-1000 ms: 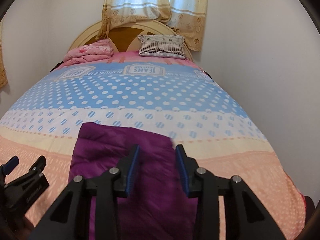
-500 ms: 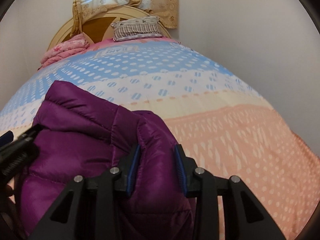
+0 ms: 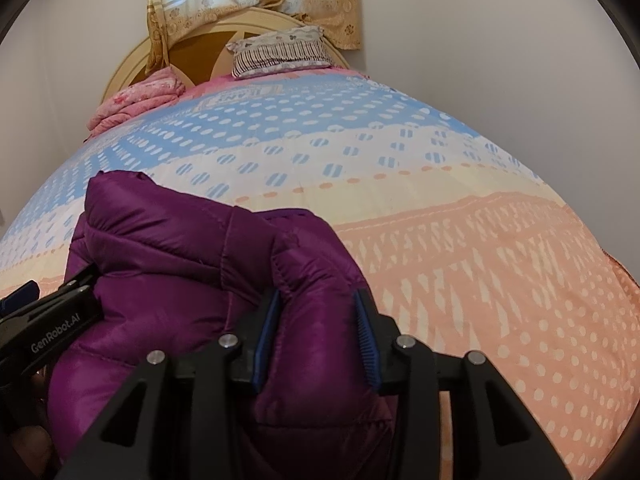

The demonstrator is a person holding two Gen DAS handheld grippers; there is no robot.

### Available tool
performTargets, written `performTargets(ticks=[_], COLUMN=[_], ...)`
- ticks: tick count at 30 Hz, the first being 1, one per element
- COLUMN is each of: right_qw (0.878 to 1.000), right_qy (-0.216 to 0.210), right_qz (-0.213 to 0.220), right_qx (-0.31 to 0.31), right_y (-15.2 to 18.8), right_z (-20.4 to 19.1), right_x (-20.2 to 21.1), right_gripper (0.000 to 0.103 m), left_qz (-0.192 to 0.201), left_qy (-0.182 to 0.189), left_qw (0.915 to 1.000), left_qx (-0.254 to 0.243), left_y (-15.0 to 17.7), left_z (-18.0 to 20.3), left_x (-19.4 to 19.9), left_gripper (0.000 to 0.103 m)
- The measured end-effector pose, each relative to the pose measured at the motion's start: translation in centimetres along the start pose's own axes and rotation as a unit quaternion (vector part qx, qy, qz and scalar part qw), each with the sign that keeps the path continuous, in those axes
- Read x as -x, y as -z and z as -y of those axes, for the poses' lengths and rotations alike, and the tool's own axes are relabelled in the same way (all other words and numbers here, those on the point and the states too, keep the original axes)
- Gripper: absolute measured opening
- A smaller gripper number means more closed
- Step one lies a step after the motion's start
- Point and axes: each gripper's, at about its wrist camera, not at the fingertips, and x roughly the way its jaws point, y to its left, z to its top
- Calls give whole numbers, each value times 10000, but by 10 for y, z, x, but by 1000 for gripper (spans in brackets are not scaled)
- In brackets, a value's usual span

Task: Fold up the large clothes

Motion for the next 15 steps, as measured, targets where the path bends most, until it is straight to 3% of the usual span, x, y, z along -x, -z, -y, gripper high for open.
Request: performTargets(ticks=[15], right_qw=[9991], right_qy=[44], right_qz=[-406], right_qx=[92], right_y=[2], right_z=[-4], right_x=[-16], right_gripper=[44], left_qz=[-301], left_qy=[-66], left_qw=[9994], left_qx=[-157], left_y=[1], left_z=[6], left_x=[-17], left_gripper=[100])
